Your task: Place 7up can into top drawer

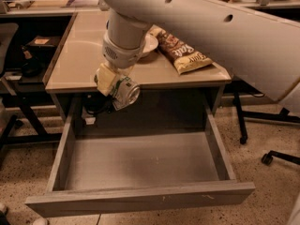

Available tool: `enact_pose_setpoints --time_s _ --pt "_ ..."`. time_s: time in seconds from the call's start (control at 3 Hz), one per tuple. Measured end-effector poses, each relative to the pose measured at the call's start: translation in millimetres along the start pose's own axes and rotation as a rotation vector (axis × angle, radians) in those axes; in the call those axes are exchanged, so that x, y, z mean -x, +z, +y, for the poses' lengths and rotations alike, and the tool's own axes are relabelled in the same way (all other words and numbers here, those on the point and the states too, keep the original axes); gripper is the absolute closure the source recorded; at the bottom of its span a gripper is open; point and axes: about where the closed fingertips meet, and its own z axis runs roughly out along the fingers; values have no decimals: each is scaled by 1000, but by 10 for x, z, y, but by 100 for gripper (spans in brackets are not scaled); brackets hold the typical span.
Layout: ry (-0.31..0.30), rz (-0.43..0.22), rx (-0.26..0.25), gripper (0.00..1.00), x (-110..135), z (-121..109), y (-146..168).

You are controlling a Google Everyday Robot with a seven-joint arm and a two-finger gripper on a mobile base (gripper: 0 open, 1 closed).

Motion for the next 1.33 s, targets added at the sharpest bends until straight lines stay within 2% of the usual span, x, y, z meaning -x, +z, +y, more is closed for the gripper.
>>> enact_pose_setpoints --time_s 0.33,0.67,1.33 --pt "89 56 57 100 -421 198 350" --pt "166 107 90 100 -817 271 839" --pt "266 134 141 100 -1211 245 1645"
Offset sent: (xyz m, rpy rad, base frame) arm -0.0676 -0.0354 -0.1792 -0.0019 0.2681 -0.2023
